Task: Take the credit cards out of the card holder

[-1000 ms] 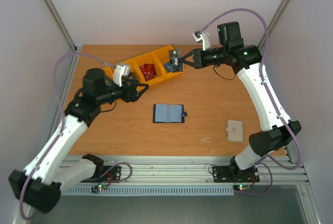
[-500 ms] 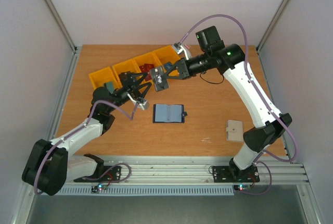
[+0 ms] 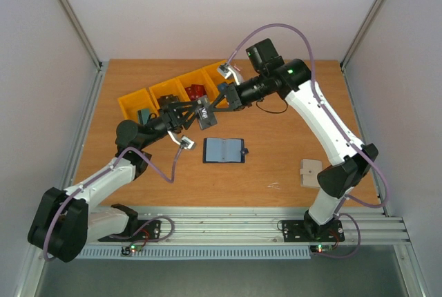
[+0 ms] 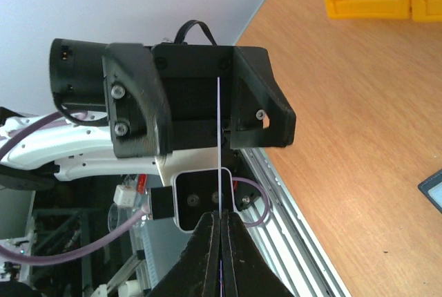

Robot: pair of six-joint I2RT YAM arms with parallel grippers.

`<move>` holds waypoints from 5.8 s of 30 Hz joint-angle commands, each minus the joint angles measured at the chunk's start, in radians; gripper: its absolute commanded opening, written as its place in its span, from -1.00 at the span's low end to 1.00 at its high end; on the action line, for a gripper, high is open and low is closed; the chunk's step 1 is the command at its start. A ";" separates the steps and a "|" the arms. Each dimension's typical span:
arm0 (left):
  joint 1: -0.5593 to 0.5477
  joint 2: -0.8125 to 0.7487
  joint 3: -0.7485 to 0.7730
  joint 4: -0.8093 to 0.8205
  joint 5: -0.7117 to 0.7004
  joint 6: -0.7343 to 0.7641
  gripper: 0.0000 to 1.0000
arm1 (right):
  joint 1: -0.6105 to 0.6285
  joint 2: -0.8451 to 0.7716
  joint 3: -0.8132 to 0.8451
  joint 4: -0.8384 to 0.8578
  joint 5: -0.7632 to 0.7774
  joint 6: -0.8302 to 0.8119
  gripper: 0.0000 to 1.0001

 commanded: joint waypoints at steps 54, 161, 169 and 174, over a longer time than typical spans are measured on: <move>0.568 0.986 0.985 -1.182 0.524 1.014 -0.99 | -0.330 0.166 0.228 -0.067 0.198 -0.032 -0.20; 0.379 0.351 -0.182 -0.101 -0.816 -1.734 0.99 | -0.551 -0.149 -1.616 2.096 0.921 -0.234 0.97; 0.378 0.391 -0.142 -0.130 -0.812 -1.714 0.99 | -0.609 -0.153 -1.571 1.986 0.889 -0.197 0.97; 0.378 0.390 -0.140 -0.134 -0.809 -1.711 0.99 | -0.609 -0.152 -1.572 1.987 0.890 -0.196 0.97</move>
